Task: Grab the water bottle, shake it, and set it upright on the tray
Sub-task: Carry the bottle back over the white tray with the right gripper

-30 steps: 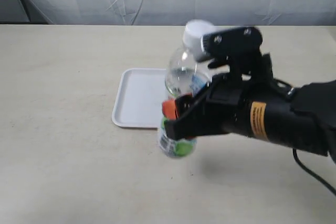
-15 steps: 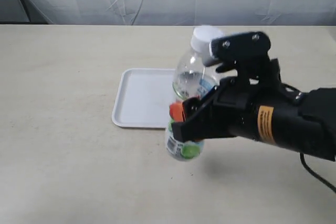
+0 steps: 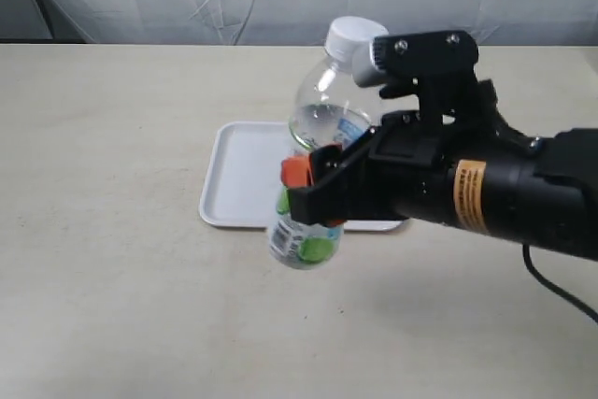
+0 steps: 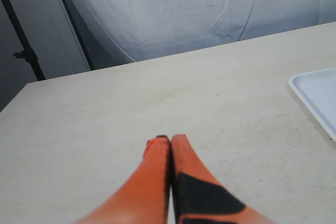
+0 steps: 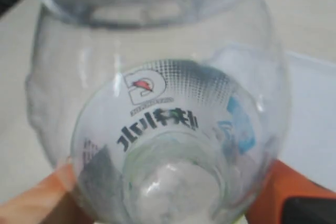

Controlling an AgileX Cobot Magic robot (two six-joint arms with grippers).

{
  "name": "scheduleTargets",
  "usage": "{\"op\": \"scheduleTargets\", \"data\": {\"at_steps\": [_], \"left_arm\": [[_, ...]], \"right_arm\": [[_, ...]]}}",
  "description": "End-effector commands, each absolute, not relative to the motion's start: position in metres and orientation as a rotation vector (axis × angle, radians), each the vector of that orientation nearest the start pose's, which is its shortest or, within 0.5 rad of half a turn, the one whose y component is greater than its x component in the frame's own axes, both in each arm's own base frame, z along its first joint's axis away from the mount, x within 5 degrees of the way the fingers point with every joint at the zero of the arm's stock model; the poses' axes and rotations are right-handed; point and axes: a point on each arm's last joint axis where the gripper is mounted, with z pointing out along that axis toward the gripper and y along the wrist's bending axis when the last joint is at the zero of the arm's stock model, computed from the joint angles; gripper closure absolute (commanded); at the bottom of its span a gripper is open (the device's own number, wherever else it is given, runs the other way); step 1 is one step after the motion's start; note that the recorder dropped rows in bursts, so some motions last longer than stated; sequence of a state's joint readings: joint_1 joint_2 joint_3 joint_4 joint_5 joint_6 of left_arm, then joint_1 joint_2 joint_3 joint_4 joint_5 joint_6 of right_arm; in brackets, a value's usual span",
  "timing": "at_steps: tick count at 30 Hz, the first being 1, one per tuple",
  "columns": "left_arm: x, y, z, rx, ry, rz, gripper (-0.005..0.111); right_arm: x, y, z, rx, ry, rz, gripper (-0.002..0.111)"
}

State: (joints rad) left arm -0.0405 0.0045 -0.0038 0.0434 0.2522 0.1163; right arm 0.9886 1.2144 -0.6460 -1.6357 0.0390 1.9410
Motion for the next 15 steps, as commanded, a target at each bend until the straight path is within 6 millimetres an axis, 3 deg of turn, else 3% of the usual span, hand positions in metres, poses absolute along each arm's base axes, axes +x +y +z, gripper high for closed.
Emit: {"op": "scheduleTargets", "data": {"at_steps": [1,3,6,8,10,12,15], "left_arm": [[0.055,-0.001,0.192,0.162,1.715,0.094,0.106],[0.055,-0.001,0.192,0.162,1.715,0.094,0.106],[0.055,-0.001,0.192,0.162,1.715,0.094,0.106],[0.055,-0.001,0.192,0.162,1.715,0.094,0.106],[0.055,-0.001,0.192,0.162,1.715,0.094,0.106],[0.055,-0.001,0.192,0.162,1.715,0.094,0.106],[0.055,-0.001,0.192,0.162,1.715,0.094,0.106]], "right_arm": [[0.140,0.206,0.313,-0.654,1.849,0.815,0.109],[0.143,0.207,0.297,-0.677,1.889,0.756,0.109],[0.144,0.210,0.247,-0.729,2.060,0.691,0.109],[0.137,0.215,0.232,-0.798,2.128,0.751,0.109],[0.132,0.220,0.238,-0.847,2.114,0.841,0.109],[0.130,0.223,0.260,-0.848,2.041,0.909,0.109],[0.138,0.217,0.288,-0.782,1.916,0.826,0.109]]}}
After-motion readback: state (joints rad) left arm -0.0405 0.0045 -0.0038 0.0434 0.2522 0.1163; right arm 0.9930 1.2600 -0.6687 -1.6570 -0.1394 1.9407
